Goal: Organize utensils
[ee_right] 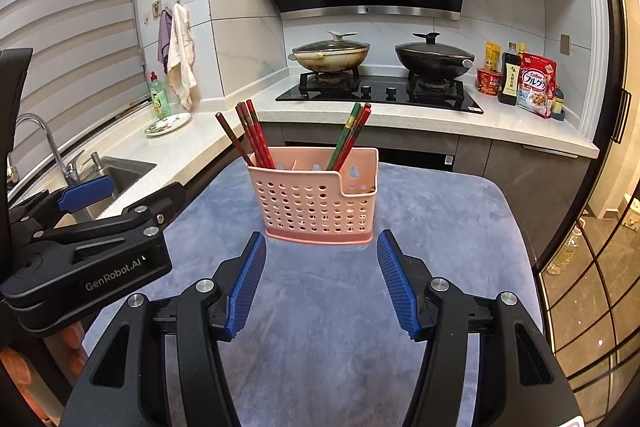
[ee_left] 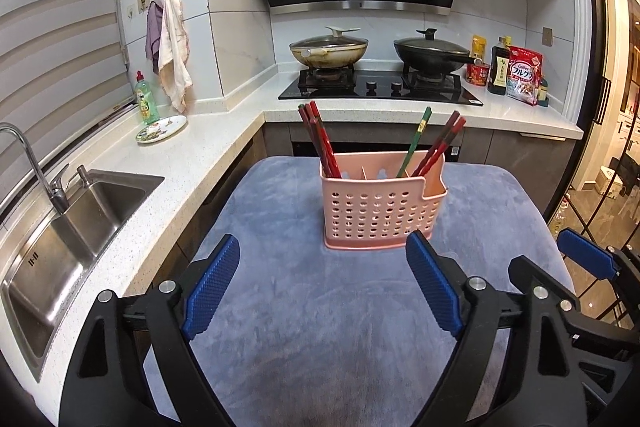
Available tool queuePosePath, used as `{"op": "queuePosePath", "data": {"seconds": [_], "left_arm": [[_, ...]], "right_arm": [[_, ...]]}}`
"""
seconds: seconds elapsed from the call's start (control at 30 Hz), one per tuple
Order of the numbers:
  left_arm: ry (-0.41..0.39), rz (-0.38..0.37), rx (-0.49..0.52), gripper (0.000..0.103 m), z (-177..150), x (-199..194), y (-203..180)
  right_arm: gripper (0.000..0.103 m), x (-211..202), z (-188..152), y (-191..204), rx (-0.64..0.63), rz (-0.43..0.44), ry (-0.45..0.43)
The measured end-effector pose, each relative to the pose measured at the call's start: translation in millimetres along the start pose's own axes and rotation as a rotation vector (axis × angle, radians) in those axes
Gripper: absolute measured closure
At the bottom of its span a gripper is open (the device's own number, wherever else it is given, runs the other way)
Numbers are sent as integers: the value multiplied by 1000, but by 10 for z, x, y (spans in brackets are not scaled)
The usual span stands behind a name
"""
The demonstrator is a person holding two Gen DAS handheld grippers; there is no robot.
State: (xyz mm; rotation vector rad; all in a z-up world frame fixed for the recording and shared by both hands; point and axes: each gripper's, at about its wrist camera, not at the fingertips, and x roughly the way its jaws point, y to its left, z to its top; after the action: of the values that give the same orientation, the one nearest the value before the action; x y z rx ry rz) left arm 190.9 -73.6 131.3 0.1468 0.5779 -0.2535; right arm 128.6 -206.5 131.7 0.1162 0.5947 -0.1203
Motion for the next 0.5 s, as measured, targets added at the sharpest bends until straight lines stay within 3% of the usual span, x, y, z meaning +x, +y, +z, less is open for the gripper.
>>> {"op": "queuePosePath", "data": {"seconds": [0.4, 0.5], "left_arm": [[53, 5, -10, 19, -211, 113, -10], [64, 7, -11, 19, -254, 151, -7]], "right_arm": [[24, 83, -138, -36, -15, -33, 32], [23, 111, -176, -45, -13, -35, 42]]}}
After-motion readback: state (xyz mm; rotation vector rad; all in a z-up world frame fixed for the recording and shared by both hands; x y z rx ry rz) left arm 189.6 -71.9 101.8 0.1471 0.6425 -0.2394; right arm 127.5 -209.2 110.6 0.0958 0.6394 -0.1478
